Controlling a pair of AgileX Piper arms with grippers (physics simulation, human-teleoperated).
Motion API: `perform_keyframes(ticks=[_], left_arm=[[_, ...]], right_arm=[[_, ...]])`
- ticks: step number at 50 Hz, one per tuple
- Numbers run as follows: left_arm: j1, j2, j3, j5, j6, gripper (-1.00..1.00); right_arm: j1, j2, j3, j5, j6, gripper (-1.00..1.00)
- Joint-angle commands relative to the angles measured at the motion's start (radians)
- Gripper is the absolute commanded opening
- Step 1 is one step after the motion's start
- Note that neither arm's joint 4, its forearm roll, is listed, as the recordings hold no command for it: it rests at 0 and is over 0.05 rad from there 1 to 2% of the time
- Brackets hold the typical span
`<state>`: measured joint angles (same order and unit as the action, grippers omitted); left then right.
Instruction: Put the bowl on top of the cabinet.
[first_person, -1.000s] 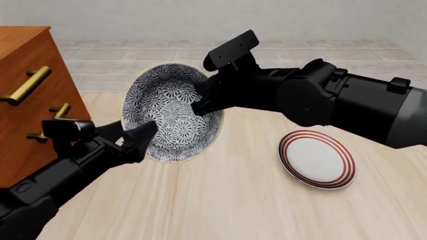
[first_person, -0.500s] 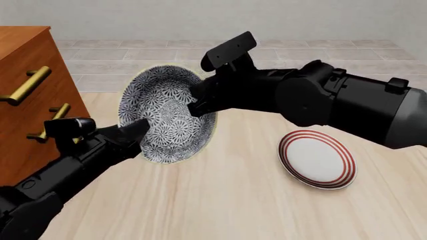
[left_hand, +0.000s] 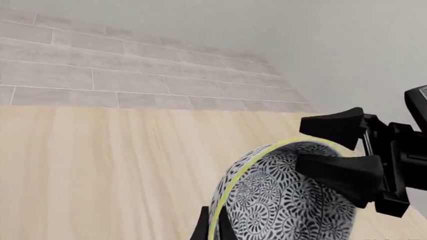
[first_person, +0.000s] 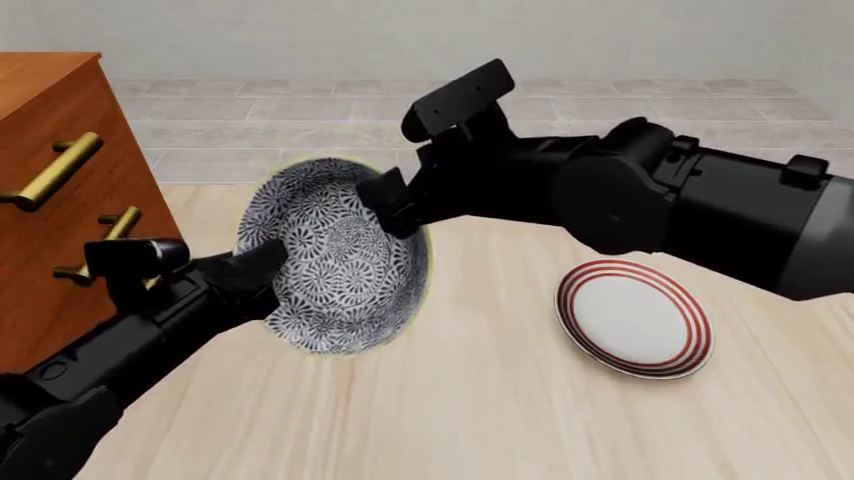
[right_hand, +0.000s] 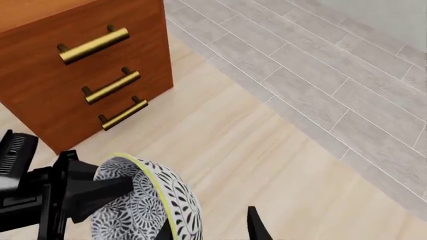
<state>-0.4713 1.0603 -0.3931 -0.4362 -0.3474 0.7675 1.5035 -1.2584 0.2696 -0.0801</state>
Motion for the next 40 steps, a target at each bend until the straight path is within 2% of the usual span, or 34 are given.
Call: perform_keyframes(ticks=[1,23,40], left_arm=[[0.01,-0.008,0.002,0.001,0.013,-1.0],[0.02,-0.006,-0.011,0.011,0.011,-1.0],[0.043,-0.019,-0.012,0.025,0.023,-1.0]], right_arm=[[-0.002,-0.016,0.002,0.003,0.02,1.0],[0.035,-0.12,0.018,0.053,0.016,1.0],[0.056,-0.14,0.015,0.056,0.014,1.0]])
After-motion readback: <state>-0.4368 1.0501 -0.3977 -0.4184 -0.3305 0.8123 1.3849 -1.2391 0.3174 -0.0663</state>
